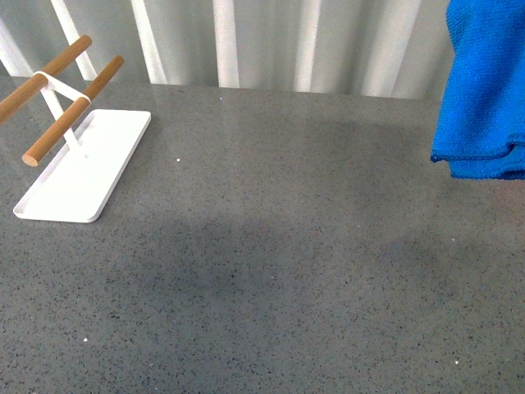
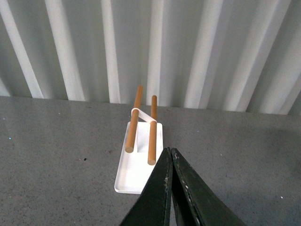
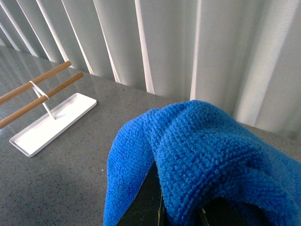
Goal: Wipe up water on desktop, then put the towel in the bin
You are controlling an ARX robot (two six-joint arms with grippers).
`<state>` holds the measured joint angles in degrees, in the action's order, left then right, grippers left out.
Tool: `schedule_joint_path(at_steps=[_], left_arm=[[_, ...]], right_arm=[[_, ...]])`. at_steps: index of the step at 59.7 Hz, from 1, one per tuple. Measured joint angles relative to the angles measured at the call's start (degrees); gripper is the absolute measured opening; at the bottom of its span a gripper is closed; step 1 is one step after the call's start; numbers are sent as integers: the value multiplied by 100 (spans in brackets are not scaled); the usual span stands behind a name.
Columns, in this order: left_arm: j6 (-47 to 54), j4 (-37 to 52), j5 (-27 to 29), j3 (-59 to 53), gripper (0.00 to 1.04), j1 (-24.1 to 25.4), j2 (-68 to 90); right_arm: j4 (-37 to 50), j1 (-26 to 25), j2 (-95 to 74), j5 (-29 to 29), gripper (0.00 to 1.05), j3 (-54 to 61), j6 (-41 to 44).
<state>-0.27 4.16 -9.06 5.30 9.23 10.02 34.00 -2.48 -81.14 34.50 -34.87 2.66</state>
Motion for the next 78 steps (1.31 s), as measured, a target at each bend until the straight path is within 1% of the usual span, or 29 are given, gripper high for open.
schedule_joint_path(at_steps=[2, 4, 6, 7, 12, 22, 34, 58, 60, 67, 70, 72, 77, 78], left_arm=[[2, -249, 111, -28, 3, -90, -203], [2, -428, 555, -96, 3, -358, -428], [-4, -457, 826, -116, 3, -638, -573], [0, -457, 866, -116, 3, -732, -605], [4, -457, 852, -149, 3, -894, -669], [2, -452, 898, -269, 3, -920, -767], [4, -433, 905, -398, 3, -920, -979], [2, -433, 905, -398, 4, -920, -981], [4, -433, 905, -398, 7, -920, -979], [2, -433, 905, -398, 29, -920, -981], [2, -433, 907, -398, 36, -920, -981], [2, -433, 905, -398, 43, -920, -981], [4, -433, 907, -398, 57, -920, -981], [2, -433, 905, -398, 61, -920, -981]], right_arm=[[-24, 0, 31, 2, 4, 0, 9], [-37, 0, 57, 0, 4, 0, 20], [-59, 0, 61, 2, 4, 0, 37], [-74, 0, 63, 2, 4, 4, 52], [-131, 0, 74, -15, 4, 9, 94], [-225, 15, 92, -31, 4, 11, 181], [-225, 210, 92, -109, 4, 13, 203], [-345, 267, -35, -238, 4, 13, 260], [-385, 280, -63, -267, 4, 11, 273], [-710, 354, -297, -431, 4, -63, 361], [-852, 382, -424, -505, 4, -129, 391], [-1023, 420, -573, -625, 4, -214, 485], [-1263, 481, -922, -798, 4, -339, 728], [-1296, 492, -1016, -831, 4, -358, 774]])
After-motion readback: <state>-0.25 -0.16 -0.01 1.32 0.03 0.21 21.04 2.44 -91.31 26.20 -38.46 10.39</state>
